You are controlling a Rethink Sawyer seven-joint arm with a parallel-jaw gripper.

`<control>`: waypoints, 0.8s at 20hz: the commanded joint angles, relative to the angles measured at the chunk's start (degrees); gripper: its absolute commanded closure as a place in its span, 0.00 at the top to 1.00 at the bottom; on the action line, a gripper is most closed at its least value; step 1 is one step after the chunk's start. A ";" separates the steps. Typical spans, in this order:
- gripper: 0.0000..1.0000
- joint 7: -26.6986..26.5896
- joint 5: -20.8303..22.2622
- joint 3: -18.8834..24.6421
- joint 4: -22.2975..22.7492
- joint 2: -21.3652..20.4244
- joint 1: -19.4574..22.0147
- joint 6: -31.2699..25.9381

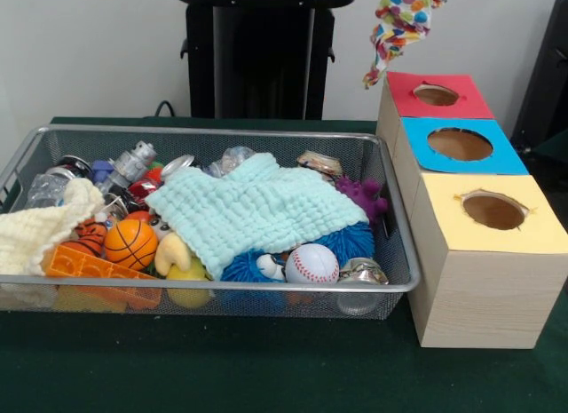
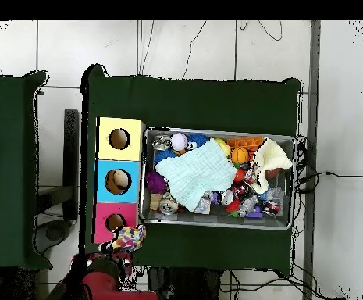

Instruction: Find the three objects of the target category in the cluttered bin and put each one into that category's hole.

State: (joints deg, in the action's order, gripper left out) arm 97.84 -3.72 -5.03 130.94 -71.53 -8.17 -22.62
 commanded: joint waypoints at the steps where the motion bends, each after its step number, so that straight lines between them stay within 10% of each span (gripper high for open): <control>1: 0.00 19.80 -2.77 -2.04 0.97 2.53 -6.29 -1.51; 10: 0.00 22.03 -4.84 -3.39 1.20 2.61 -10.25 0.07; 16: 0.00 18.57 -10.24 6.20 7.12 4.00 -3.35 9.34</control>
State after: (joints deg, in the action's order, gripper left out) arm 106.53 -8.38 -6.20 132.16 -71.36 -16.61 -21.21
